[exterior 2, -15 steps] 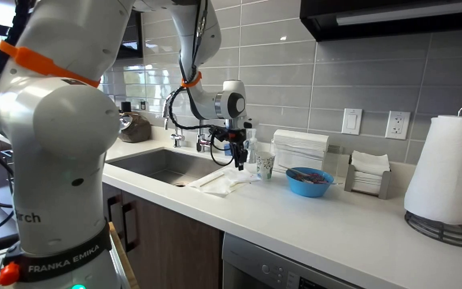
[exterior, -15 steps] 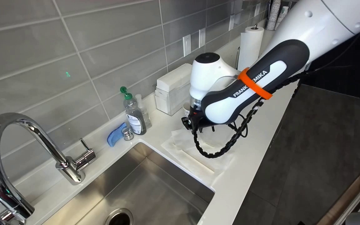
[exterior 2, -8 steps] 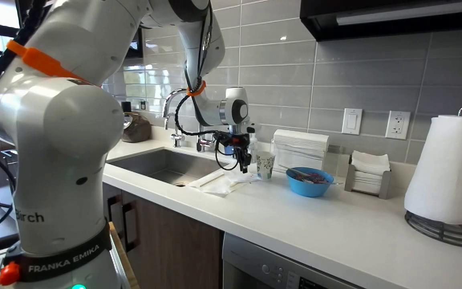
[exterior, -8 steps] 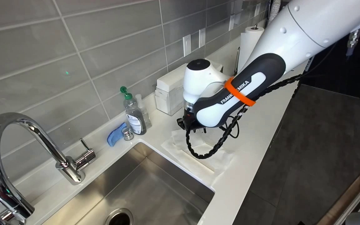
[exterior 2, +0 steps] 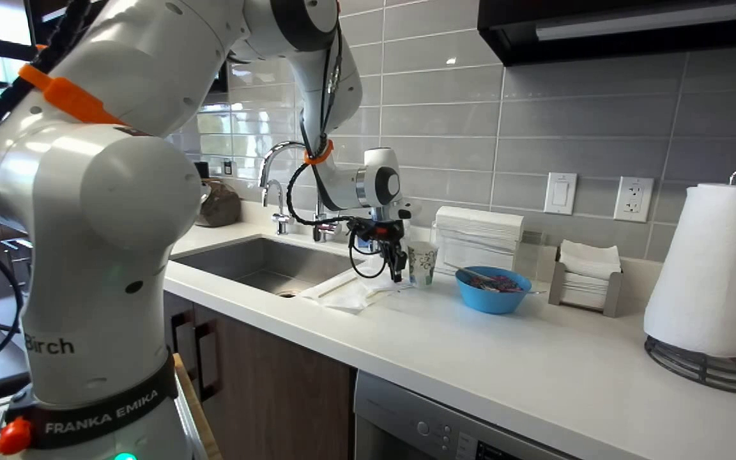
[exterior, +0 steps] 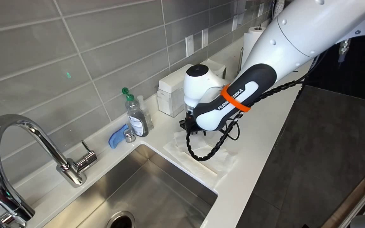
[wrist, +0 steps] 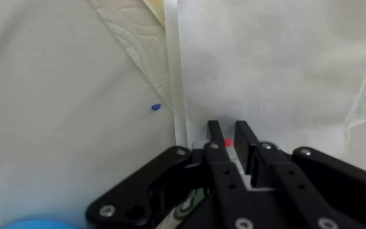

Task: Place one paper towel in the cup

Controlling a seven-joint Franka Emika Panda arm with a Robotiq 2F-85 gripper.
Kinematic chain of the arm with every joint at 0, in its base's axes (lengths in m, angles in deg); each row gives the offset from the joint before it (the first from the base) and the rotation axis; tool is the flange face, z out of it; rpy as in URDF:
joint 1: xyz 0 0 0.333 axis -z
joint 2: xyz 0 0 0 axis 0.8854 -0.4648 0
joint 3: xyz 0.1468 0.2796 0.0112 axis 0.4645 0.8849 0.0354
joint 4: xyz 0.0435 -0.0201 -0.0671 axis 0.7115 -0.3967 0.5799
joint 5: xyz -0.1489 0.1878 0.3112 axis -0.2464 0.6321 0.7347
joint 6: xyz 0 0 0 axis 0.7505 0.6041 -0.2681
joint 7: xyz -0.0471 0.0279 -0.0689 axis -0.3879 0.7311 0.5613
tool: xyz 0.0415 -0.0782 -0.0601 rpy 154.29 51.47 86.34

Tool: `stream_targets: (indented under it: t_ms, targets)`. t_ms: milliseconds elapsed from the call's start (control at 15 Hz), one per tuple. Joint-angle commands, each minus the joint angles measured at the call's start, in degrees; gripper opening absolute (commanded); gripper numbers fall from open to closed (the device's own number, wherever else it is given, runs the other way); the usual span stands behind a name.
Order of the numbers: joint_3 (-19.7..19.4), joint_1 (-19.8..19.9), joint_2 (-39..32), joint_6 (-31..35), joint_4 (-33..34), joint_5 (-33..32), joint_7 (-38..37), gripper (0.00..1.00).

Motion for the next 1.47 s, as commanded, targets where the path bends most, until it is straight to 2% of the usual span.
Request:
stream_targets:
  t_ms: [0, 400, 667, 1400]
  targets:
    - [-1.2, -1.1, -2.1, 1.3, 1.7, -1.0, -1.9, 0.17]
    - [-1.5, -1.3, -3.2, 1.1, 3.2, -0.9, -1.8, 0.14]
    - [-1.3, -1.1, -3.7, 1.0, 3.6, -0.5, -1.4, 0.01]
    - [1.3, 0.3, 2.4, -3.3, 2.3, 1.3, 0.5, 0.0]
